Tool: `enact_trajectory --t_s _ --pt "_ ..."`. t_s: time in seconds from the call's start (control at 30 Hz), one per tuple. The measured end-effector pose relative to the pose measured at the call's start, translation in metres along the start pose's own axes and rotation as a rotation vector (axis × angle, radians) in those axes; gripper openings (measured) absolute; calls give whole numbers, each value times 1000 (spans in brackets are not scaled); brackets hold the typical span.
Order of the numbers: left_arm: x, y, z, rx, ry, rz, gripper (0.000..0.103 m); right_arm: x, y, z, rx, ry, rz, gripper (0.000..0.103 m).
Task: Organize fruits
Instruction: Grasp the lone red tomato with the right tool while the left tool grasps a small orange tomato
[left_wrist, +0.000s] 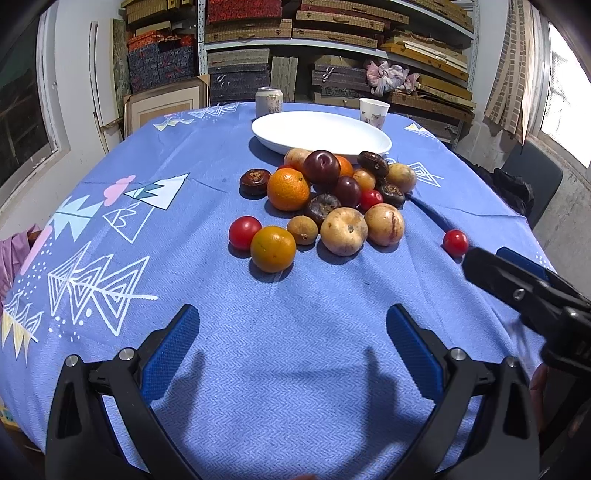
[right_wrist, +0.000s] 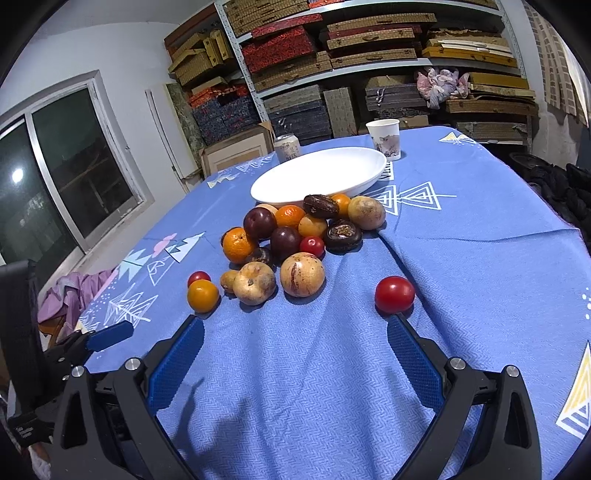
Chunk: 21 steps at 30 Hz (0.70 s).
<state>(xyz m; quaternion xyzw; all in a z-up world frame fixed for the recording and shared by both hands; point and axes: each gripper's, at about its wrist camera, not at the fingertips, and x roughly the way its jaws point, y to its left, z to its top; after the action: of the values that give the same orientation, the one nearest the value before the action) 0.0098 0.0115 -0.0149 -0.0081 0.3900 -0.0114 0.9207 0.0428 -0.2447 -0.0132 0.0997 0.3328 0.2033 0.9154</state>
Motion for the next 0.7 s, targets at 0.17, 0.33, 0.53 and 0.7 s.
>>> enact_trajectory --t_s 0.17,0.33,0.53,0.7 --pt "4 0 0 6 2 4 99 -4 -10 2 2 -26 -5 100" --pt "9 0 3 15 21 -9 99 -2 -13 7 -43 -7 -52 100" --pt "28 17 12 46 102 -60 99 10 -8 11 -193 93 -90 100" --pt "42 39 26 36 144 -101 99 23 -20 22 -213 157 -94 100"
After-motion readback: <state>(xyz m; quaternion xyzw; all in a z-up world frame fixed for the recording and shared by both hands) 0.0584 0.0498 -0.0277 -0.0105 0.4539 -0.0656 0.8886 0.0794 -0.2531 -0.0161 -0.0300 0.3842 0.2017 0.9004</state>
